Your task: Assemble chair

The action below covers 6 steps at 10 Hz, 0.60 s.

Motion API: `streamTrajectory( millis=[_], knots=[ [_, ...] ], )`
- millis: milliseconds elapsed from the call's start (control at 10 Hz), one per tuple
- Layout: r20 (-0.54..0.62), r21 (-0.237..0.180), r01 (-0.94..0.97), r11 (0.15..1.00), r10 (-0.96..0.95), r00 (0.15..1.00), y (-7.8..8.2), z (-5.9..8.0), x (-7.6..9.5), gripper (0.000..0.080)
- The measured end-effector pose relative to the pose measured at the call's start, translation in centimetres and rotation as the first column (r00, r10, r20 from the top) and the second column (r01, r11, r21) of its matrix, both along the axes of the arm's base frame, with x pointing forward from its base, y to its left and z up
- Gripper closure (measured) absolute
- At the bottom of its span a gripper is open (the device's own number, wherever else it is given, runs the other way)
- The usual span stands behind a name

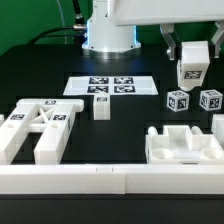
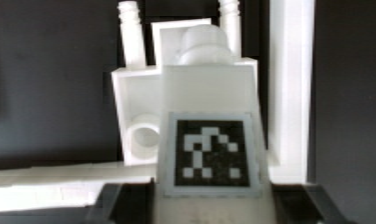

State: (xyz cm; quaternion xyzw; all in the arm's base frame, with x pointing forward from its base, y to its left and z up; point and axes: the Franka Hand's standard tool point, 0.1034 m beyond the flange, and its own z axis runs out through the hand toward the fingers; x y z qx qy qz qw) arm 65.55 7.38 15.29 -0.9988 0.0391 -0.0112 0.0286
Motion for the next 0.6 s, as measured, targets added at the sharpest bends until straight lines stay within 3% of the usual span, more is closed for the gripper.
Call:
streamTrajectory(
  millis=[100, 300, 500, 600],
  knots=[
    [0.112, -0.005, -0.010, 1.000, 0.010, 0.994, 0.8, 0.3, 1.2, 0.0508],
    [0.210, -0.006, -0.004, 1.000, 0.005, 0.978, 0.8, -0.2, 0.9, 0.0508],
    [0.388, -0.011, -0.005, 1.000, 0.009, 0.922, 1.1, -0.1, 1.8, 0.0508],
    [0.437, -0.037, -0.046, 0.998, 0.058, 0.898, 1.7, -0.8, 1.8, 0.0508]
  ],
)
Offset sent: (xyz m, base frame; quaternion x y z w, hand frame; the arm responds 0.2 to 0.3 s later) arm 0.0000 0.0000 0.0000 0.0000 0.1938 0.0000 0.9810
